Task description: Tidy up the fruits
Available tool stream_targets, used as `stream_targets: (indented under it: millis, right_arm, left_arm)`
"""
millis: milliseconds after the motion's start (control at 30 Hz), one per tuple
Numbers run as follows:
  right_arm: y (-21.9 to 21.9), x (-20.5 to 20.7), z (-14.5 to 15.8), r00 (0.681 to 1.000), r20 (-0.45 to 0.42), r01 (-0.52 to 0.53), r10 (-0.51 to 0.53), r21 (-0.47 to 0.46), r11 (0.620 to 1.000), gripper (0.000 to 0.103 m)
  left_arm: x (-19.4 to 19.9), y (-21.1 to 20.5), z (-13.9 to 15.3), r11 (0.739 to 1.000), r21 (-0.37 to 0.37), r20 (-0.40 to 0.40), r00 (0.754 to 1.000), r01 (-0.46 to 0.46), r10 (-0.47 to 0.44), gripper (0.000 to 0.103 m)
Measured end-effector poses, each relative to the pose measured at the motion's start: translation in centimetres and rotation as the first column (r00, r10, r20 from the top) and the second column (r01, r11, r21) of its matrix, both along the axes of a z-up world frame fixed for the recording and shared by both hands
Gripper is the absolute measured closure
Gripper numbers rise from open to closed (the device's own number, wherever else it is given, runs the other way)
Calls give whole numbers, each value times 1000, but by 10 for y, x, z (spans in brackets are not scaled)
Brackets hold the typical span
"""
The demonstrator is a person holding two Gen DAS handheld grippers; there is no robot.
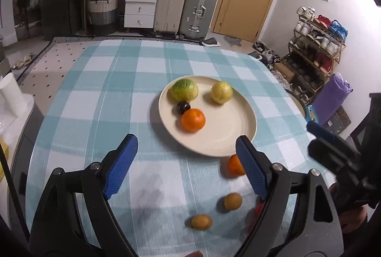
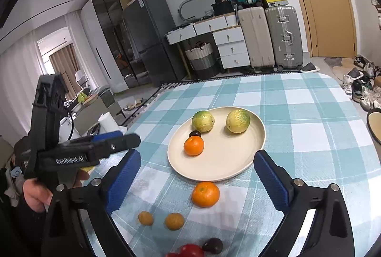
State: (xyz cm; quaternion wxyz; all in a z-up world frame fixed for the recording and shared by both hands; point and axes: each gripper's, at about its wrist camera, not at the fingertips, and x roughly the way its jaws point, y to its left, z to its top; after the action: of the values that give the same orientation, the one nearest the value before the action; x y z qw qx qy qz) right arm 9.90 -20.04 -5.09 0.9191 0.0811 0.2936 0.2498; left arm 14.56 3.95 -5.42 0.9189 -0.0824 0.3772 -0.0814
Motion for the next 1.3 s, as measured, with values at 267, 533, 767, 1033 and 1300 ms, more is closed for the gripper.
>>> stream_targets:
  millis: [267, 533, 767, 1033, 1300]
  right_arm:
    - [-3, -20, 5, 1000, 12, 13, -13, 1, 1000, 1]
    - [-3, -37, 0, 1000, 3, 6, -5, -16, 1000, 1]
    - [-9, -50, -22, 998, -64, 15, -18, -37, 999, 1]
    - [-12, -63, -51, 989, -149, 10, -13, -20, 1000, 1]
    - [-2, -87, -77, 974, -228, 17, -22, -24, 1000, 1]
  left_arm:
    - [-32, -5, -13, 998, 52, 22, 1000, -22, 21, 2]
    - [-57, -11, -31, 999, 45, 14, 1000, -13, 12, 1]
    - [-72, -17, -54, 998, 62, -25, 1000, 3, -1, 1]
    - [-80, -12, -72, 998, 55, -56, 998, -7, 10, 1]
    - [-80, -5, -81, 999, 45, -75, 997, -17, 20, 1]
